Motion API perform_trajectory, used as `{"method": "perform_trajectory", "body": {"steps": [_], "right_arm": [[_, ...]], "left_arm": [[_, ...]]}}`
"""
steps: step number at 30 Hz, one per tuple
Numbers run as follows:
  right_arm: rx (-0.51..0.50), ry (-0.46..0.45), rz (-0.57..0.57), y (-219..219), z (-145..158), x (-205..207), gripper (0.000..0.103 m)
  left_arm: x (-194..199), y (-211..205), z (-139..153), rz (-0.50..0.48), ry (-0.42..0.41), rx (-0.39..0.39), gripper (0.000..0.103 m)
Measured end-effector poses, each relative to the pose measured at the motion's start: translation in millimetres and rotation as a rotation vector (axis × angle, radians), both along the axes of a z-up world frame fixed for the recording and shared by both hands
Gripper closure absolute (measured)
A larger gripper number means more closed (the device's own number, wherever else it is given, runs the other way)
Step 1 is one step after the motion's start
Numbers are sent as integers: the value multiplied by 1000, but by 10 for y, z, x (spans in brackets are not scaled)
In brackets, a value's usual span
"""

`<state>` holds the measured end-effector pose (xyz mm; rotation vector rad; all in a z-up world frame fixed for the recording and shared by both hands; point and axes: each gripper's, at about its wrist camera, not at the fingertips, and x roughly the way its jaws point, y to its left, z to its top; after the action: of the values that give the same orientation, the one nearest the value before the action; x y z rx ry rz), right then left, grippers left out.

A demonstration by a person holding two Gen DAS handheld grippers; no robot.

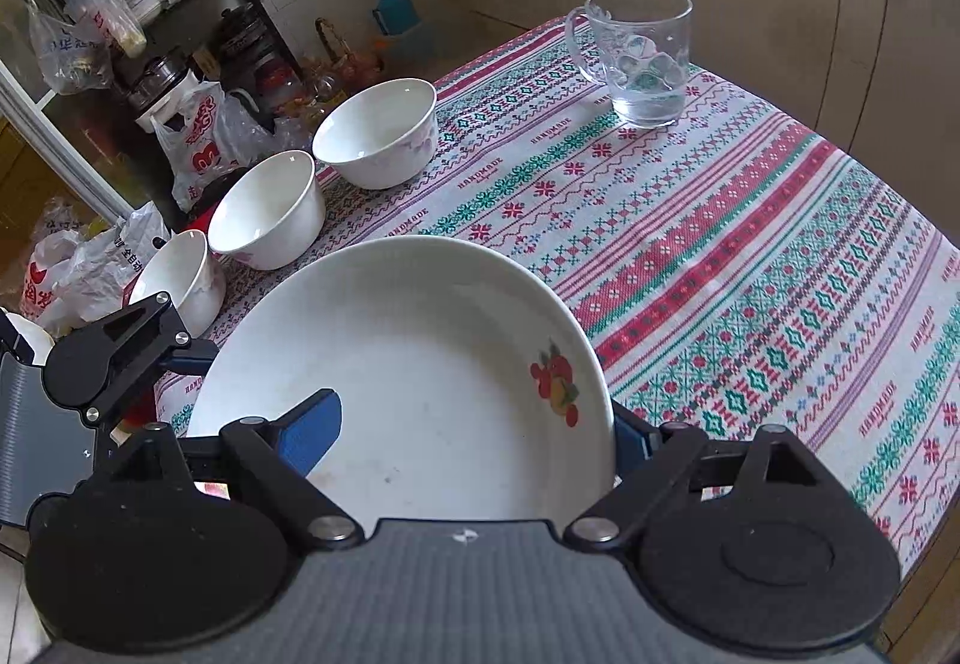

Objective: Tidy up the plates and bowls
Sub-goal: 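Lift the flowered plate with the right gripper and carry it over the stack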

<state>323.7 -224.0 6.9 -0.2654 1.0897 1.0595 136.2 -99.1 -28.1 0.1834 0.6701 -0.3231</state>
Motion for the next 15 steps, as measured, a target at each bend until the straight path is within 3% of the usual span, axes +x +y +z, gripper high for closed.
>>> {"method": "perform_trajectory", "body": {"steps": [15], "right_arm": [[-1,-8,-119,-593,-36,-286,10]], "left_arm": [[-79,-344,-31,-117,31,-14,2]]}}
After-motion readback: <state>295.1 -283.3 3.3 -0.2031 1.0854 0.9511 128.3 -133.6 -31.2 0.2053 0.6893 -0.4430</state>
